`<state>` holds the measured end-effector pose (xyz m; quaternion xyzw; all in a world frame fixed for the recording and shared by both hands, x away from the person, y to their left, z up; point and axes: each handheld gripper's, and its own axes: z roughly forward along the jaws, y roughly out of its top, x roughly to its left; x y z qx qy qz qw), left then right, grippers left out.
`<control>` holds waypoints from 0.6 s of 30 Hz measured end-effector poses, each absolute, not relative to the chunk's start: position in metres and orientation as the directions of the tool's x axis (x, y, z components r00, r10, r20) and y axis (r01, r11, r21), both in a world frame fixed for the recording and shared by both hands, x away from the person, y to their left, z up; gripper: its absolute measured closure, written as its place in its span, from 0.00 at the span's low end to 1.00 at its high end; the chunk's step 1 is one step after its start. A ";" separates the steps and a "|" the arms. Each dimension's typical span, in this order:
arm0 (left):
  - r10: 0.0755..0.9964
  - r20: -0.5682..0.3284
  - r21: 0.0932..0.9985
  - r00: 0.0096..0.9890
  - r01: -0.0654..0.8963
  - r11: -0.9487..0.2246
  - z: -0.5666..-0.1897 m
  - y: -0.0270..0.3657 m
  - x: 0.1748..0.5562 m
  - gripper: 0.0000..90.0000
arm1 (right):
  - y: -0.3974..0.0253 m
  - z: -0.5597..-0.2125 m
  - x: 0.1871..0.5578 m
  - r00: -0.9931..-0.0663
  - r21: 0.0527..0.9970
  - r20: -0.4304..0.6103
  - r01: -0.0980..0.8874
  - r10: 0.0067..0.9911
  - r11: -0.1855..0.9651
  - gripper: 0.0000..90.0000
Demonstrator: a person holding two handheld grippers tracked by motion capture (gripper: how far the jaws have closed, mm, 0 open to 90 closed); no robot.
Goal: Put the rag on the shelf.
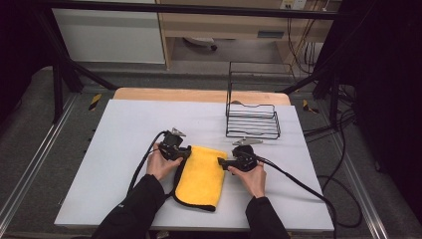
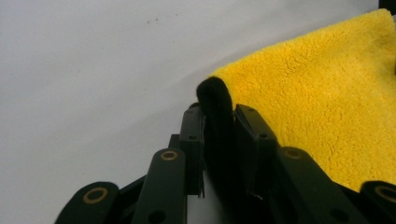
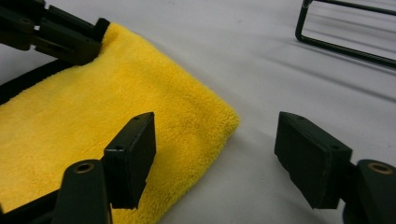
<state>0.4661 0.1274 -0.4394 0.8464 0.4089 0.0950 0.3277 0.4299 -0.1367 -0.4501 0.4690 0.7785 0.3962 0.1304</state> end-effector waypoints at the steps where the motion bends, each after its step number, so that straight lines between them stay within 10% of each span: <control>1: 0.752 -0.102 0.635 0.651 0.624 -0.455 -0.440 0.127 0.466 0.81 | -0.137 -0.451 0.431 -0.518 0.733 0.167 0.634 0.839 0.245 0.35; 8: 0.731 -0.077 0.644 0.678 0.593 -0.483 -0.440 0.128 0.466 0.80 | -0.136 -0.454 0.436 -0.494 0.722 0.154 0.648 0.856 0.244 0.37; 18: 0.728 -0.075 0.645 0.682 0.590 -0.486 -0.440 0.128 0.466 0.80 | -0.128 -0.452 0.432 -0.508 0.719 0.188 0.654 0.841 0.235 0.67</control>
